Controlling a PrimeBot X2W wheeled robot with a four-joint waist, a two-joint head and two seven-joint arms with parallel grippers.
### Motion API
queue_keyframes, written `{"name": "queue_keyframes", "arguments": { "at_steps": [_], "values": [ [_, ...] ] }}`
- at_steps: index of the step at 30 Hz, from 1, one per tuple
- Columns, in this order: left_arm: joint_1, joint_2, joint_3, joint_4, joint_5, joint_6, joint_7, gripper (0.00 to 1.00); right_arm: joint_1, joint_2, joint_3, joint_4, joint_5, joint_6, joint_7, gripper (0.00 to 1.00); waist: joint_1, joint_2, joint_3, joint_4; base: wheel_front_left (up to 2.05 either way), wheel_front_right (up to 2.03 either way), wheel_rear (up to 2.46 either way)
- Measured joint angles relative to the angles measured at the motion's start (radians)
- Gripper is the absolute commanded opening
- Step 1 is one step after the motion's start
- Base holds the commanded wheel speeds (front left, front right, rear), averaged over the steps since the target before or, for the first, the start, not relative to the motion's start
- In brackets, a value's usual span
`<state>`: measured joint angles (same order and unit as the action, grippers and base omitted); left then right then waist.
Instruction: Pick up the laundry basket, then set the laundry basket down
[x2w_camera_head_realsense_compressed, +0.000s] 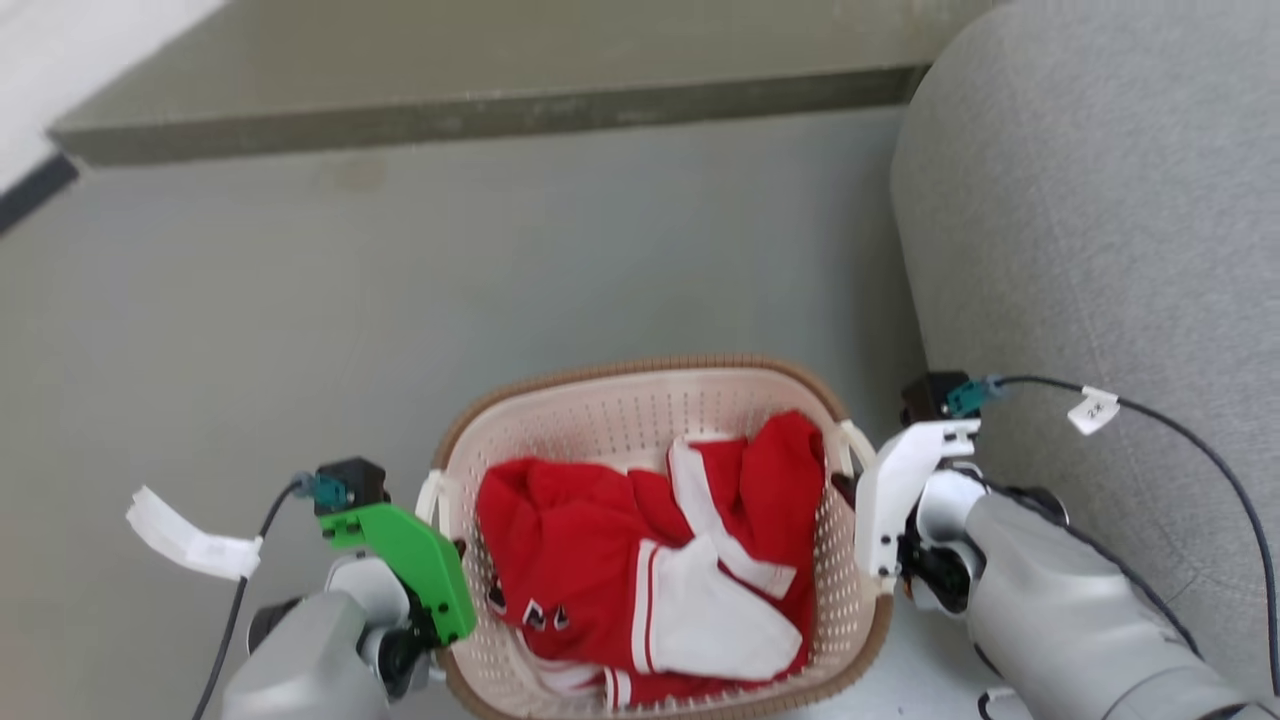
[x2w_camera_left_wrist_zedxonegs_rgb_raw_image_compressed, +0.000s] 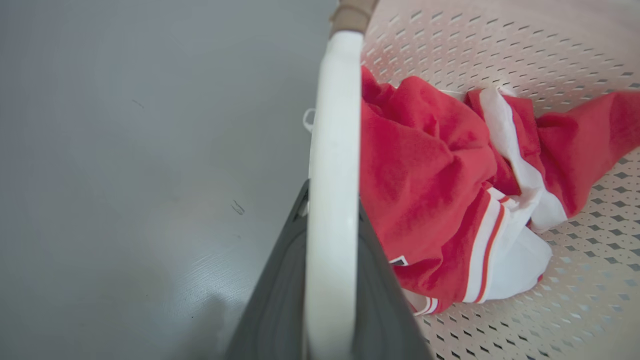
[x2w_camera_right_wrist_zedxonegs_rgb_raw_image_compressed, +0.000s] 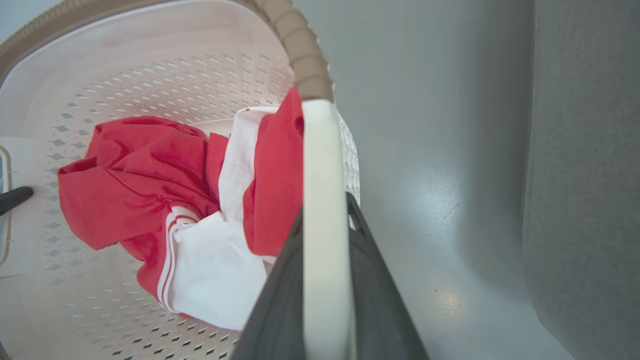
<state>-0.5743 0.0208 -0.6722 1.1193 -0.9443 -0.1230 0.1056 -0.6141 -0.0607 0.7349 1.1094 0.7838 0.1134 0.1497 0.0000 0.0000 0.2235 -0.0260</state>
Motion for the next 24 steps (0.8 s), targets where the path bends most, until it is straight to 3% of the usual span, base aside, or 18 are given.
{"name": "queue_keyframes", "arguments": {
  "at_steps": [11,24],
  "values": [
    [0.047,-0.001,-0.014,0.007,-0.03,0.0,0.026,0.0,0.035,0.0,0.028,0.002,0.021,0.0,0.047,0.0,0.0,0.0,-0.116,-0.012,0.0,0.0,0.0],
    [0.058,-0.001,-0.032,0.005,-0.047,0.0,0.04,0.0,0.045,-0.002,0.048,0.005,0.048,0.0,0.075,0.0,0.0,0.0,-0.142,-0.02,0.0,0.0,0.0]
  ]
}}
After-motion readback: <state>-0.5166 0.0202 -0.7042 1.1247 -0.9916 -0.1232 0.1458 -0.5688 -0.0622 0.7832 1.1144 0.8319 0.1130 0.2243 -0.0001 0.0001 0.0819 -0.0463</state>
